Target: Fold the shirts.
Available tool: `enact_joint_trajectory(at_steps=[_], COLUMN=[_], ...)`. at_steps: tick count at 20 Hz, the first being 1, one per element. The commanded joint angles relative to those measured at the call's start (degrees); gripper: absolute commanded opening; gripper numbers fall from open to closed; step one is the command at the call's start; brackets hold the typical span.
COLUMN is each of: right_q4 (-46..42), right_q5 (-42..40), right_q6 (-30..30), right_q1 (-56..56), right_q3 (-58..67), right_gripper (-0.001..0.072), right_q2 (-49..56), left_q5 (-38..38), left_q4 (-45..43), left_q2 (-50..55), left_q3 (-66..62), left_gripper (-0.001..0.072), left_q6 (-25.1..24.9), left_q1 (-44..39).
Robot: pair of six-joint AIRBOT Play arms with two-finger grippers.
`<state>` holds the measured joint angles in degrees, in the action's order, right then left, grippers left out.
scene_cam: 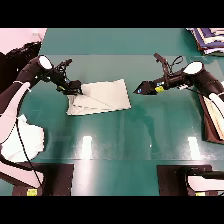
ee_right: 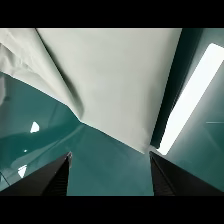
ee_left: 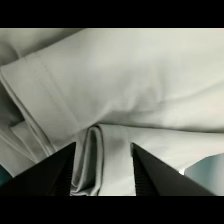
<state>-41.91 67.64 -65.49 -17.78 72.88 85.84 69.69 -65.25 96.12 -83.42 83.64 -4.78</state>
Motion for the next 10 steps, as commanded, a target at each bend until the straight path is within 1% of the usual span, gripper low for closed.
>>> enact_joint_trajectory(at_steps=[1,3,4,5,6,8,10], right_q4=[0.3,0.3,0.3,0.4,0.3,0.3,0.3], right_q5=[-0.2,-0.1,-0.1,-0.1,0.0,0.2,0.9], right_q6=[0.0,0.0,0.0,-0.1,-0.1,-0.1,-0.1], right_q1=[0.0,0.0,0.0,0.0,0.0,0.0,0.0], right_q3=[-0.4,-0.4,-0.4,-0.4,-0.4,-0.4,-0.4], right_gripper=[0.0546,0.0546,0.0546,0.0546,0.0546,0.0546,0.0546], right_q2=[-0.2,-0.2,-0.2,-0.2,-0.2,-0.2,-0.2], left_q5=[1.0,1.8,1.9,1.7,1.1,1.7,4.2], left_q4=[0.8,0.8,0.8,0.8,0.8,0.3,-3.8], left_q2=[0.2,0.2,0.2,0.2,0.2,-0.3,-3.1], left_q3=[0.1,0.1,0.1,0.1,0.1,-0.4,-0.9], left_gripper=[0.0411,0.041,0.0272,0.0044,0.0026,0.0024,0.0024], left_q6=[-0.1,-0.1,-0.1,-0.1,-0.3,-1.2,-1.8], left_q1=[0.0,0.0,0.0,0.0,0.0,0.0,0.0])
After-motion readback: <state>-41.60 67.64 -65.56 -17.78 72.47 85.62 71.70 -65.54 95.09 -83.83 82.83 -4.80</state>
